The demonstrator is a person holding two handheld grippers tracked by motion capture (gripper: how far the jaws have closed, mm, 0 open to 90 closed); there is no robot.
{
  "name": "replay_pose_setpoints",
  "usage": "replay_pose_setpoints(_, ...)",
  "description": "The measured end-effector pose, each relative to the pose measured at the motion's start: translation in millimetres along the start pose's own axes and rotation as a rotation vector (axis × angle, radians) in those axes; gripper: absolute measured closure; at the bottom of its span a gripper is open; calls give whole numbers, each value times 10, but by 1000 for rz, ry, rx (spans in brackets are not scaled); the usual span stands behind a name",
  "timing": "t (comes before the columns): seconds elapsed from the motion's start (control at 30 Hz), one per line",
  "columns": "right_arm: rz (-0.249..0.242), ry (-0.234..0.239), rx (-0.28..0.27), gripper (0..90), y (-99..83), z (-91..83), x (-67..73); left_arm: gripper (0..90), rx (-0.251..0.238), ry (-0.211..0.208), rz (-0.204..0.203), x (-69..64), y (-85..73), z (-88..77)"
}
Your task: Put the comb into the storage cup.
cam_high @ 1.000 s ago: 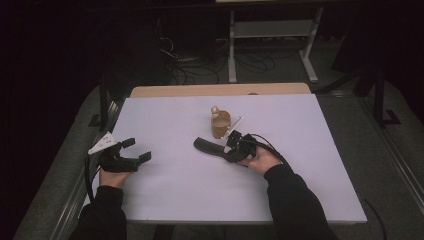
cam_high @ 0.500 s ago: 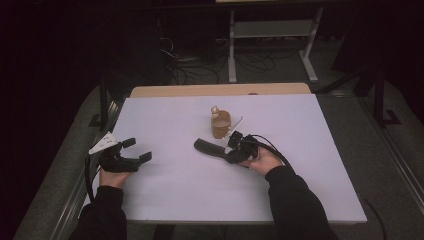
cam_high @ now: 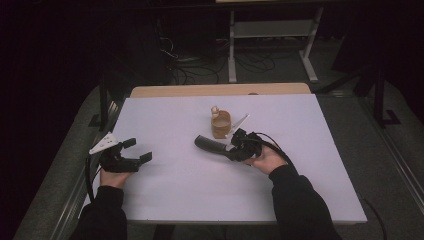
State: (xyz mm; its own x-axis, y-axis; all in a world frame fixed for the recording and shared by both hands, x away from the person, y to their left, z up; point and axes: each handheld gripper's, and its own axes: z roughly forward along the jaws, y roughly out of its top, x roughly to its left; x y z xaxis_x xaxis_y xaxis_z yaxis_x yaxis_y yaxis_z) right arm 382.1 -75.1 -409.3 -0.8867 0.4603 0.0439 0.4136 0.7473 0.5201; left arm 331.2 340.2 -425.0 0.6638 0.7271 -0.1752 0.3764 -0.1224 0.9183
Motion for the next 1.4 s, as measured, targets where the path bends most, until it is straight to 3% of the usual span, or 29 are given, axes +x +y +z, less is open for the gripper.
replay_pose_setpoints(0.6, -26, -2, -48, 713, 10, -237, 87, 0, -5, -3, -1, 2, 5, 21)
replay_pose_setpoints(1.07, -56, -2, -147, 713, 66, -487, 152, 0, -6, -9, 0, -18, 17, 34)
replay_pose_setpoints(1.4, -63, -21, -182, 713, 97, -644, 166, 0, -13, -16, 5, -79, 34, 35)
